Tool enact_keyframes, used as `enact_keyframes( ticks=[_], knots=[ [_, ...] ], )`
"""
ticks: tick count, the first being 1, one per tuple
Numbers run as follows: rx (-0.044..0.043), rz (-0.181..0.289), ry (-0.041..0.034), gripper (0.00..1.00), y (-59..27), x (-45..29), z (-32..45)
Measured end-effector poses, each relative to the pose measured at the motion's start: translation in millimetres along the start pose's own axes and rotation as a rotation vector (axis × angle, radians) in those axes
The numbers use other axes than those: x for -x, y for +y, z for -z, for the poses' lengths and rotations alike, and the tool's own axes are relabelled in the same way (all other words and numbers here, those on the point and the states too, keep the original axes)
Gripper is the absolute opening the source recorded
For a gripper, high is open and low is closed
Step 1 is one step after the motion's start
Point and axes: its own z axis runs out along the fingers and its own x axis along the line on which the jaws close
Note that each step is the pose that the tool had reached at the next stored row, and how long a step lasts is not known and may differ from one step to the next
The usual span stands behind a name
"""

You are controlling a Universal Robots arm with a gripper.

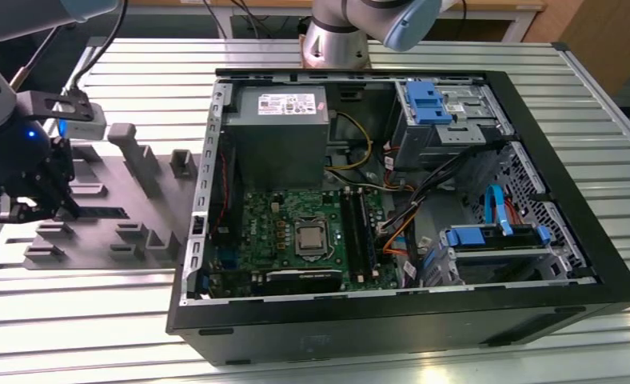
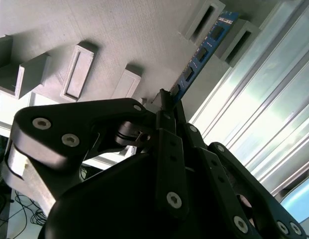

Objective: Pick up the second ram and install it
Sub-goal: 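Pick up the second ram and move it above second insertion slot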

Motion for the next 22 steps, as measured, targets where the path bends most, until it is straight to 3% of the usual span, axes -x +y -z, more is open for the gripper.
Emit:
enact_keyframes(
  ticks=[11,22],
  knots=[
    [0.0001,0.000,0.0001,0.14,0.0,0.0,1.9],
    [0.0000,0.000,0.0000,0.14,0.2,0.0,10.2]
  ],
)
